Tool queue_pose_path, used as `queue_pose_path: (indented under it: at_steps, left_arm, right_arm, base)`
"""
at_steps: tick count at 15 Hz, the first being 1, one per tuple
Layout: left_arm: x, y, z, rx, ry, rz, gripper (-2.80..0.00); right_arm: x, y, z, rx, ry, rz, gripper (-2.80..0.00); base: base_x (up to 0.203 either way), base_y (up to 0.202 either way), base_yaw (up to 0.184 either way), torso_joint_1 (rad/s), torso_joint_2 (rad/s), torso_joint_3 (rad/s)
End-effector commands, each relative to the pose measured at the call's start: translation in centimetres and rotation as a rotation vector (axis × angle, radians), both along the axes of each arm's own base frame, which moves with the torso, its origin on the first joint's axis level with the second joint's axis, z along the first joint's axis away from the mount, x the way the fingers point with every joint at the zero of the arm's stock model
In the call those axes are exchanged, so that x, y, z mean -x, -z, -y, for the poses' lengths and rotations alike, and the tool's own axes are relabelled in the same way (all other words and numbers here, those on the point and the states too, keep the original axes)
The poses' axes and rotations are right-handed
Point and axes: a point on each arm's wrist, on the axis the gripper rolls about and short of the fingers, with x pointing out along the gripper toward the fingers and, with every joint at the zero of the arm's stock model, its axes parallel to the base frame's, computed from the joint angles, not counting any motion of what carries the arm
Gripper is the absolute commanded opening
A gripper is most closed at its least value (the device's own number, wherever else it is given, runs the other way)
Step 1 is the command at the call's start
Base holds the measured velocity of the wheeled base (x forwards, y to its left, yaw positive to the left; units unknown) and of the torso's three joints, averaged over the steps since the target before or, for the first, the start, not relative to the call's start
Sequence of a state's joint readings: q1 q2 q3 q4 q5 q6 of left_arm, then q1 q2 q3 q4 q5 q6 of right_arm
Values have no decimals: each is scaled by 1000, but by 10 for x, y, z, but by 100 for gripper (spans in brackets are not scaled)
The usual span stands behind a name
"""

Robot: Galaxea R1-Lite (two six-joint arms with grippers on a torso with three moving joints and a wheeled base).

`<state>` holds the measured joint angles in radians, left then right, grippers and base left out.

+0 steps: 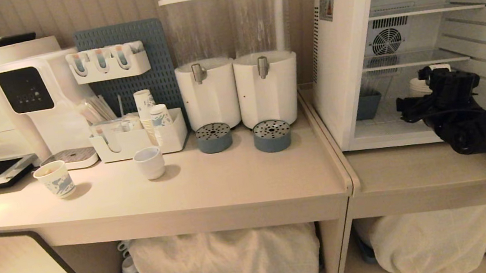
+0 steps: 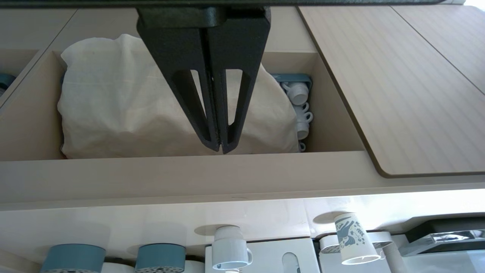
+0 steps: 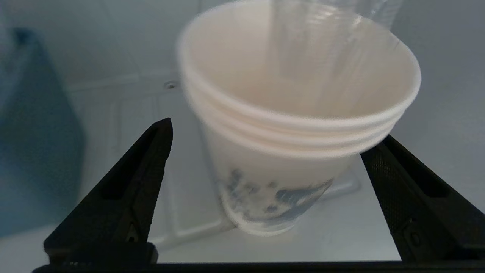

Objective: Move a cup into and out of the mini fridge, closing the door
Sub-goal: Take the paper cup out of the freezer

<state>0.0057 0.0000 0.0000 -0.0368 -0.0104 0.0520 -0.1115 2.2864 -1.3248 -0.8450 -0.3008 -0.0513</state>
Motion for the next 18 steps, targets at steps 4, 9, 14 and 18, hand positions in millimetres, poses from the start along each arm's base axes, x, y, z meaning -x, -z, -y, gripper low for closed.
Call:
queue_pose_path:
  at_steps: [4, 9, 14, 18]
  left_arm:
    - [-1, 5, 0, -3, 1, -17, -280]
    - [-1, 5, 0, -3, 1, -17, -280]
    - [-1, 5, 0, -3, 1, -17, -280]
    - [-1, 5, 0, -3, 1, -18, -280]
  right_arm:
    - [-6, 3, 6, 4, 12, 3, -280]
    - [-3, 2, 6, -3, -3, -18, -280]
    - [11, -7, 6, -11, -20, -22, -280]
    - [40, -37, 1, -13, -63, -3, -280]
  base:
    - [0, 0, 0, 0, 0, 0]
    - [0, 0, 0, 0, 0, 0]
    - [0, 0, 0, 0, 0, 0]
    - [0, 0, 0, 0, 0, 0]
